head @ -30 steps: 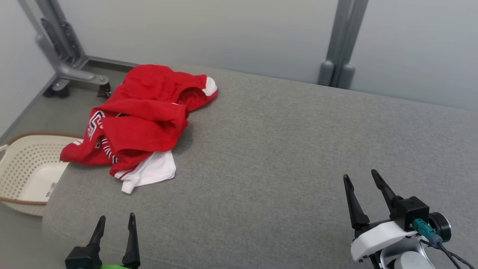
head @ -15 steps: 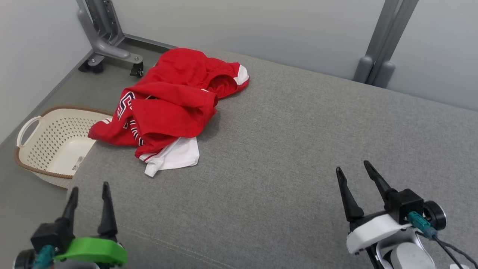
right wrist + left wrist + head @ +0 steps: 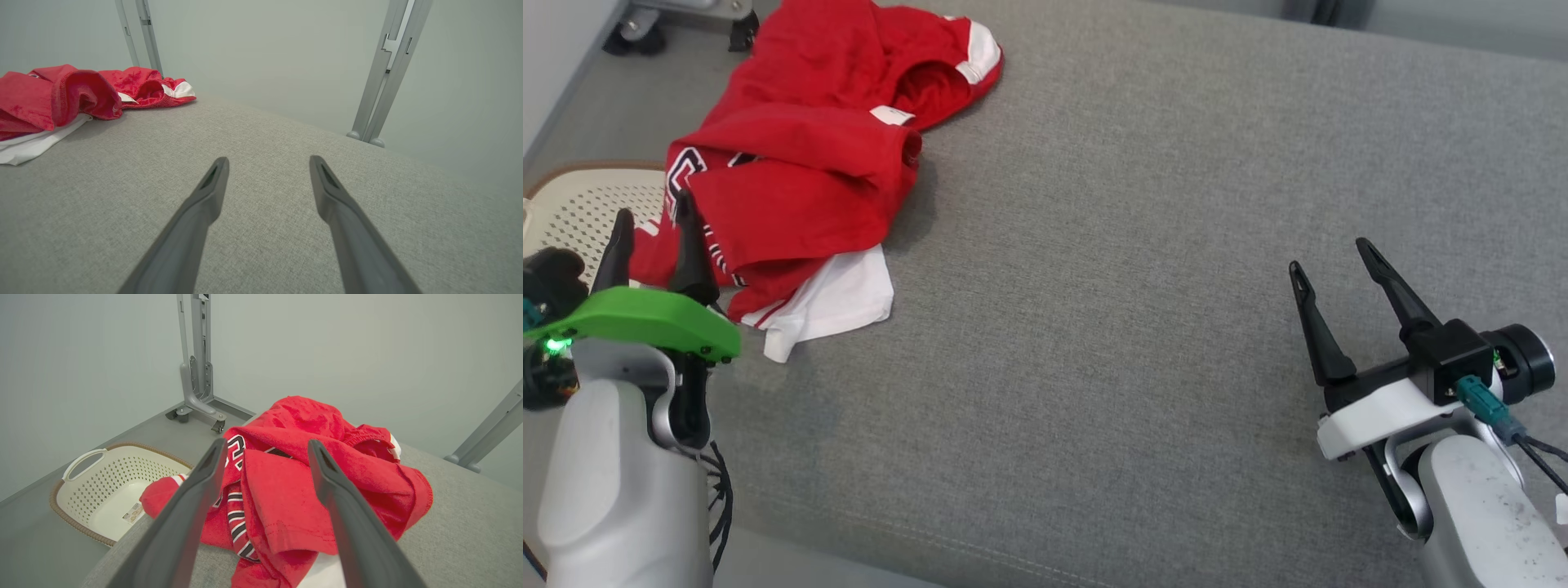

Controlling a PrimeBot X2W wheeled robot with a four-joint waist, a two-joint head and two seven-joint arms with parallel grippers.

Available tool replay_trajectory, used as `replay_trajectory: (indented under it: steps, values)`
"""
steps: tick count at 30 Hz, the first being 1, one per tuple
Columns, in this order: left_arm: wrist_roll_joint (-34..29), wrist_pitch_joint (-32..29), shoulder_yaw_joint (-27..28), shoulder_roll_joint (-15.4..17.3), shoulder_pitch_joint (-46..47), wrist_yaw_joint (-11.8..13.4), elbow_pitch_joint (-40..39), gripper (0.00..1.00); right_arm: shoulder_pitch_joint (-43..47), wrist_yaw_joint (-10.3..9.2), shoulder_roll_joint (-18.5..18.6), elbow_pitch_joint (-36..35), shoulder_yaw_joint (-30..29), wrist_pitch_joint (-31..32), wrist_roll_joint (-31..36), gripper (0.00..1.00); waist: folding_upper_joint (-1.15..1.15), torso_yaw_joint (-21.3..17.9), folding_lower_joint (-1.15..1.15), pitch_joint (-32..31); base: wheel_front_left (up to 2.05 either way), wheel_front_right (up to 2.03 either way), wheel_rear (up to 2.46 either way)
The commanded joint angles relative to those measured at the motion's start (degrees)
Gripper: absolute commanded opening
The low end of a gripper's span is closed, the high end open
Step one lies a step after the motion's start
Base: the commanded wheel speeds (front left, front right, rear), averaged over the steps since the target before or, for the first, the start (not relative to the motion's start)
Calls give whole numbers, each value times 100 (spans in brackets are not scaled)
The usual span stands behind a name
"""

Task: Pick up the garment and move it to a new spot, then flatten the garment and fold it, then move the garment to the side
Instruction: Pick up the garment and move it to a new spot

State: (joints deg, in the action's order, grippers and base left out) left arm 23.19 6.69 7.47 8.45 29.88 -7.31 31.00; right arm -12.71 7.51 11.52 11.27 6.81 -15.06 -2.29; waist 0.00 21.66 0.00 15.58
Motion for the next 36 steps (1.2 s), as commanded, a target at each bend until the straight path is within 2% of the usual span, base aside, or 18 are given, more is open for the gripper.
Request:
replay_trajectory:
  steps: [1,6,11,12,13,14,15,16,24,30,36]
  values:
    - [73,-128,-102,88,227,-16,230,100,-105,-4,66,-10,21,-18,34,100,0,-372,0,890,0,0,0]
    - [410,-591,-315,232,880,-15,1210,100,-258,-4,212,-10,126,-18,-9,100,0,-370,0,1044,0,0,0]
    - [710,-620,-561,280,1176,-17,1963,100,-353,-4,195,28,186,-18,-46,100,0,-397,0,1003,0,0,0]
    - [771,-609,-621,293,1203,-17,2036,92,-360,-4,180,35,195,-18,-55,100,0,-403,0,983,0,0,0]
    - [833,-580,-703,326,1238,-17,2106,51,-374,-4,162,39,194,-18,-66,100,0,-407,0,969,0,0,0]
    - [888,-542,-761,346,1254,-17,2154,44,-385,-4,154,46,190,-18,-73,100,0,-407,0,956,0,0,0]
    - [957,-505,-845,370,1250,-17,2212,16,-390,-4,143,59,184,-18,-85,100,0,-403,0,924,0,0,0]
    - [978,-455,-925,402,1249,-17,2221,0,-385,-4,134,71,178,-18,-97,100,0,-398,0,890,0,0,0]
    - [1379,-41,-1463,894,1095,-18,1833,0,-146,-4,-75,124,235,-18,-289,100,0,-499,0,344,0,0,0]
    - [1708,-6,-1657,1349,1054,-18,796,0,52,-4,-298,178,311,-18,-413,100,0,-696,0,-155,0,0,0]
    - [1894,-422,-1619,1756,941,6,-669,0,113,-4,-514,119,449,-18,-599,100,0,-1139,0,-519,0,0,0]
